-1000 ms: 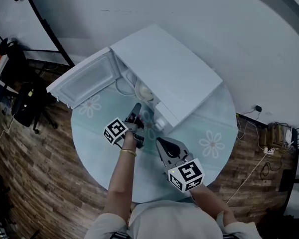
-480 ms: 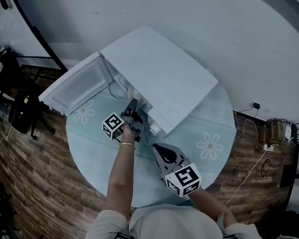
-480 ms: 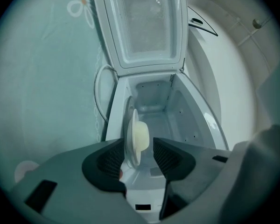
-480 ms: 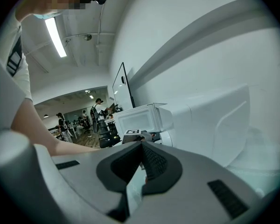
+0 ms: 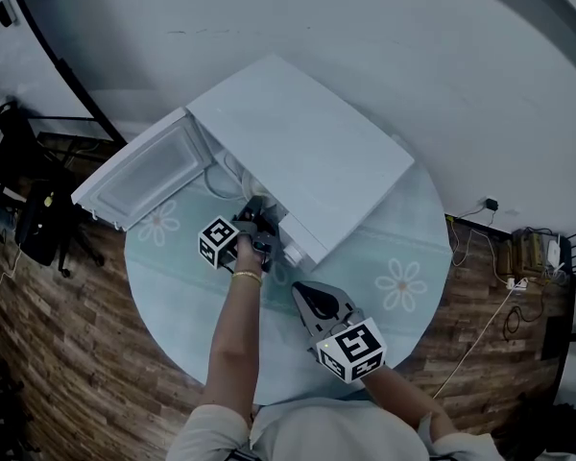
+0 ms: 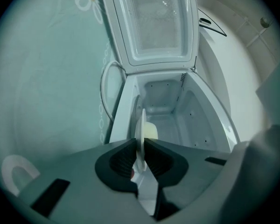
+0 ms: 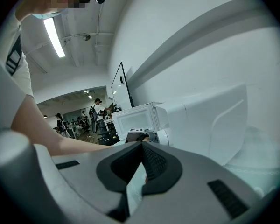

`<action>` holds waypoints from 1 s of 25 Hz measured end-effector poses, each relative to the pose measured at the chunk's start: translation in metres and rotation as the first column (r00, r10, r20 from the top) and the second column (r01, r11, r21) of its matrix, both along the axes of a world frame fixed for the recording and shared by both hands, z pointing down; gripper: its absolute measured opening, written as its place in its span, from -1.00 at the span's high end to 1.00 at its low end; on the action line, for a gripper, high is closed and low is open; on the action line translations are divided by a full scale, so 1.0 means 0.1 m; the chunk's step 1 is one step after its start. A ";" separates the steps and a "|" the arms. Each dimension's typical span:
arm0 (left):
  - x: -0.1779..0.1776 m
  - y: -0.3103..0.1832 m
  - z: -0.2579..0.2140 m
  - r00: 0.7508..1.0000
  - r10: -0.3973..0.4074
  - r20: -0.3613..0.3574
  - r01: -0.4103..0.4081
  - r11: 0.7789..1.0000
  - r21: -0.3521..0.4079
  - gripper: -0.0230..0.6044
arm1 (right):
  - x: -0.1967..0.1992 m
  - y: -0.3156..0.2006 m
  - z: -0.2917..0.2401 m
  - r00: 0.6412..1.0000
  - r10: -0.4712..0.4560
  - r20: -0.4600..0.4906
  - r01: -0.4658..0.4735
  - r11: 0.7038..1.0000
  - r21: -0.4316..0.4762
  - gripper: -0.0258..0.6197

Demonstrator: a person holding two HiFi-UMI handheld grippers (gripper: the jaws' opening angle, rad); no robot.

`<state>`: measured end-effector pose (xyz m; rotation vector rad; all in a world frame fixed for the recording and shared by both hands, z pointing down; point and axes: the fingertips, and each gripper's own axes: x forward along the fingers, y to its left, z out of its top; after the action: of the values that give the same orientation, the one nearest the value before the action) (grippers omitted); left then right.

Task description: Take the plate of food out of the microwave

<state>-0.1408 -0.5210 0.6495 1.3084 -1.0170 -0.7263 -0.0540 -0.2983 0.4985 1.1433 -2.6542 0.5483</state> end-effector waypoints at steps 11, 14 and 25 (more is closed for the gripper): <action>-0.04 0.17 0.04 1.000 -0.017 0.009 0.017 0.999 -0.029 0.79 | 0.04 0.05 -0.05 1.000 0.012 0.004 -0.012 1.000 0.011 0.90; -0.09 0.25 0.02 1.000 -0.017 0.018 0.018 0.999 -0.032 0.79 | 0.05 0.08 -0.07 1.000 0.019 0.006 -0.020 1.000 0.016 0.90; -0.30 0.68 -0.27 0.998 -0.028 0.049 0.027 0.999 0.022 0.79 | 0.05 0.28 -0.20 1.000 0.029 0.009 -0.029 0.999 0.044 0.90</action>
<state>-0.1706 -0.4534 0.6221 1.3382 -1.0720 -0.7303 -0.0495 -0.2699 0.4788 1.1958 -2.6730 0.5028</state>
